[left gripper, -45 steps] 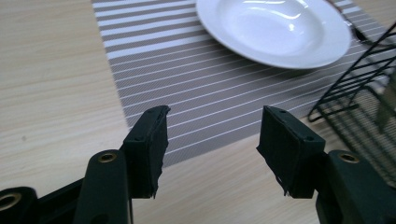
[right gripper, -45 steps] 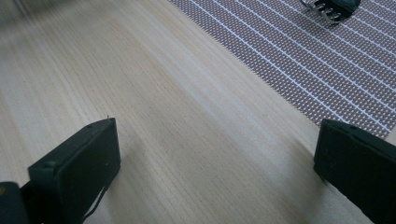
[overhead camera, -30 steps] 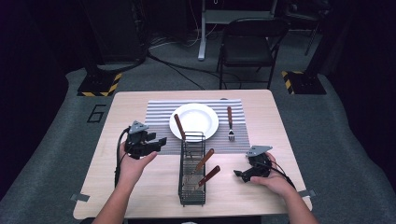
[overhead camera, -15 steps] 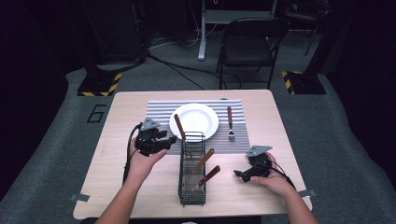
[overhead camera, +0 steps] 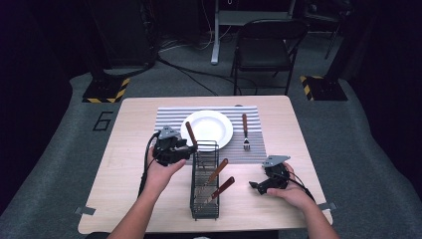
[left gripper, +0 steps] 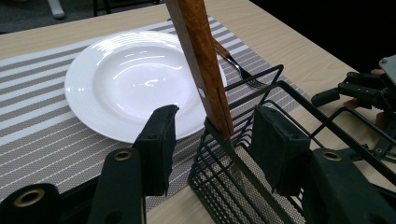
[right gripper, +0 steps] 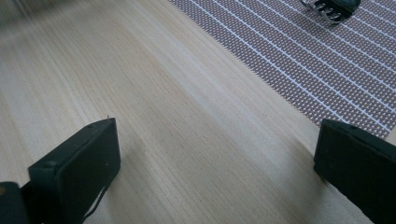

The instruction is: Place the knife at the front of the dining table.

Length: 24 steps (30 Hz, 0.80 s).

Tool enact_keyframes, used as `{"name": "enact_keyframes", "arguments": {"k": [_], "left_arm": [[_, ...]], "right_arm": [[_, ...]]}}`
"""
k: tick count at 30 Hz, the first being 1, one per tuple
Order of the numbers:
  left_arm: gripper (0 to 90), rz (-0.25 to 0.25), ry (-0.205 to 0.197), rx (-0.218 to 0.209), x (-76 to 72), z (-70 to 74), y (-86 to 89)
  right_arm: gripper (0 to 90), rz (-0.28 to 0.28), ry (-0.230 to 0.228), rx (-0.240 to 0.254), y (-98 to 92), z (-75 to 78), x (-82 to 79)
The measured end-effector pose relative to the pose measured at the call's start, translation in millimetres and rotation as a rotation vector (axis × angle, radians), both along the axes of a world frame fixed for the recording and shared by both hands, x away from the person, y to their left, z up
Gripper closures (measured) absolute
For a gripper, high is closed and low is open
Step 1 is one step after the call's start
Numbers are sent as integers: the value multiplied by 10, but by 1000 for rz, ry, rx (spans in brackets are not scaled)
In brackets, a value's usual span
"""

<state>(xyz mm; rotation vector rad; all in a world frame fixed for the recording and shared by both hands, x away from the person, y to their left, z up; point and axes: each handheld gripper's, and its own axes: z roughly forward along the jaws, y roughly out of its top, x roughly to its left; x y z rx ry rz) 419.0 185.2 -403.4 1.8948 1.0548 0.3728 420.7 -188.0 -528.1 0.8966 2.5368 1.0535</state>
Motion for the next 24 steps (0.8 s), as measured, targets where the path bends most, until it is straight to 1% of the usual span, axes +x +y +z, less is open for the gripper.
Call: {"name": "enact_keyframes", "arguments": {"k": [4, 7, 8, 10, 12, 14, 16, 18, 19, 24], "left_arm": [[509, -9, 1, -14, 42, -41, -43], [546, -1, -1, 11, 76, -76, -73], [554, -3, 4, 15, 87, -86, -78], [599, 1, 6, 14, 99, -99, -92], [622, 1, -12, 4, 104, -100, -104], [624, 2, -22, -4, 103, -94, -109], [636, 0, -25, -18, 109, -91, -111], [667, 5, -34, -15, 106, -86, -111], [692, 4, -32, -16, 103, -82, -111], [706, 4, -35, -16, 90, -72, -113]], "right_arm": [[0, 0, 0, 0, 0, 0, 0], [0, 0, 0, 0, 0, 0, 0], [0, 0, 0, 0, 0, 0, 0], [0, 0, 0, 0, 0, 0, 0], [0, 0, 0, 0, 0, 0, 0], [0, 0, 0, 0, 0, 0, 0], [0, 0, 0, 0, 0, 0, 0], [0, 0, 0, 0, 0, 0, 0], [0, 0, 0, 0, 0, 0, 0], [0, 0, 0, 0, 0, 0, 0]]}}
